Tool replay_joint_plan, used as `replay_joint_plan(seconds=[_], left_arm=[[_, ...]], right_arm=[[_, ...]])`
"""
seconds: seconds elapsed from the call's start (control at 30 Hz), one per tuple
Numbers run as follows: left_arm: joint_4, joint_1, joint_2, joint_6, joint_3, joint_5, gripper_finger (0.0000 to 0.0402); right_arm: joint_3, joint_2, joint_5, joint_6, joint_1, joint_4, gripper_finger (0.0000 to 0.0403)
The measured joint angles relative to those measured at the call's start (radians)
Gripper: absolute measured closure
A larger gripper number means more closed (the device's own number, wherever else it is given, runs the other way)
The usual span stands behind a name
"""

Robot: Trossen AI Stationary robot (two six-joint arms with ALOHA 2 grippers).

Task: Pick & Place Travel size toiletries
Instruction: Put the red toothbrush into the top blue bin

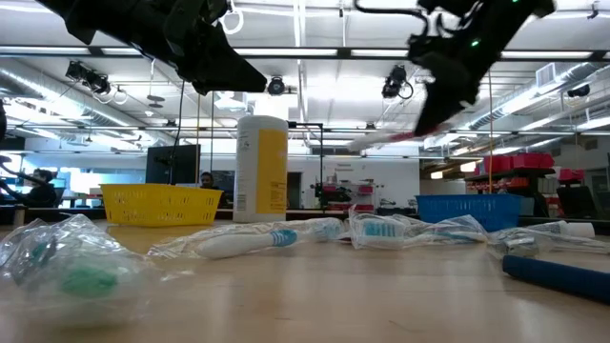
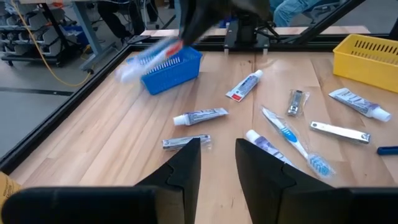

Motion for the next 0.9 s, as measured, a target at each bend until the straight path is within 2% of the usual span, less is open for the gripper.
replay_joint_plan(seconds=[0.2, 0.37, 0.9], left_arm=[[0.000, 0.000, 0.000, 0.011, 0.000, 0.005, 0.0293], [0.000, 0.000, 0.000, 0.011, 0.000, -0.005, 0.0293], [0.000, 0.000, 0.000, 0.028, 0.000, -0.032, 0.0293]], right_arm=[[0.000, -0.142, -0.003, 0.141, -0.053, -0.299, 0.0373], [0.000, -0.174, -0.075, 0.212, -0.113, -0.454, 0.0372], [-0.201, -0.169, -0.140, 0.115, -0.298, -0.322, 0.0370]])
